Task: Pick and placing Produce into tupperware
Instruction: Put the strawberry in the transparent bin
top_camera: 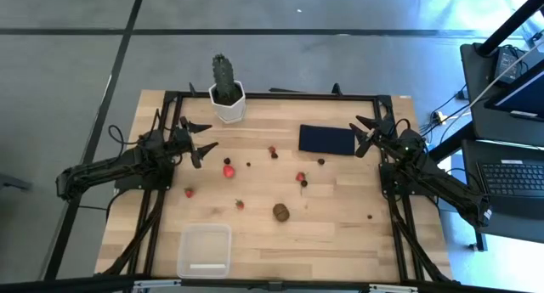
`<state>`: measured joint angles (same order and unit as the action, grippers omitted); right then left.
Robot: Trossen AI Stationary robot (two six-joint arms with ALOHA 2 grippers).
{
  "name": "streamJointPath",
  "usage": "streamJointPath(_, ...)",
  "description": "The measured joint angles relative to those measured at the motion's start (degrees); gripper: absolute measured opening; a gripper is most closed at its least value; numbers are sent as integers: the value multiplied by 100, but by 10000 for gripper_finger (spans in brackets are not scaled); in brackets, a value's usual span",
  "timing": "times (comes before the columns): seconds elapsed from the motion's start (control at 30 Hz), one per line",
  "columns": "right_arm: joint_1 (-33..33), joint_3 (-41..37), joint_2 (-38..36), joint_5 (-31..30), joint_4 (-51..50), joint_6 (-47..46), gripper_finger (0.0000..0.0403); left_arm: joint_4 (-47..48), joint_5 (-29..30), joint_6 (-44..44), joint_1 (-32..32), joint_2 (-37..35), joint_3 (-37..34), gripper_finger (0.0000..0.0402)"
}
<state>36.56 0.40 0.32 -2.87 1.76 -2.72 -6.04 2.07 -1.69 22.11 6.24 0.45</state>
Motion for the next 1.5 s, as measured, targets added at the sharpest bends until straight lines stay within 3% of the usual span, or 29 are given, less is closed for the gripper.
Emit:
streamJointPath(0.4,0,0,0,0,4,6,198,-4,-1,15,0,0,2,317)
streamJointPath(0.63,1,0,0,2,4,0,198,-168,-16,605,-6,5,74,317)
streamJointPath(0.8,0,0,0,2,4,4,198,28,-765,288,-182,242,538,314)
streamJointPath(1.0,2,0,-1,1,9,15,198,1233,-742,262,-488,1192,1700,296)
streamJointPath(1.23,-1,0,-2,1,9,15,198,2633,-461,93,-804,2973,3018,283)
streamJointPath(1.5,-1,0,-2,2,7,16,198,3594,-452,92,-1398,4644,3834,284)
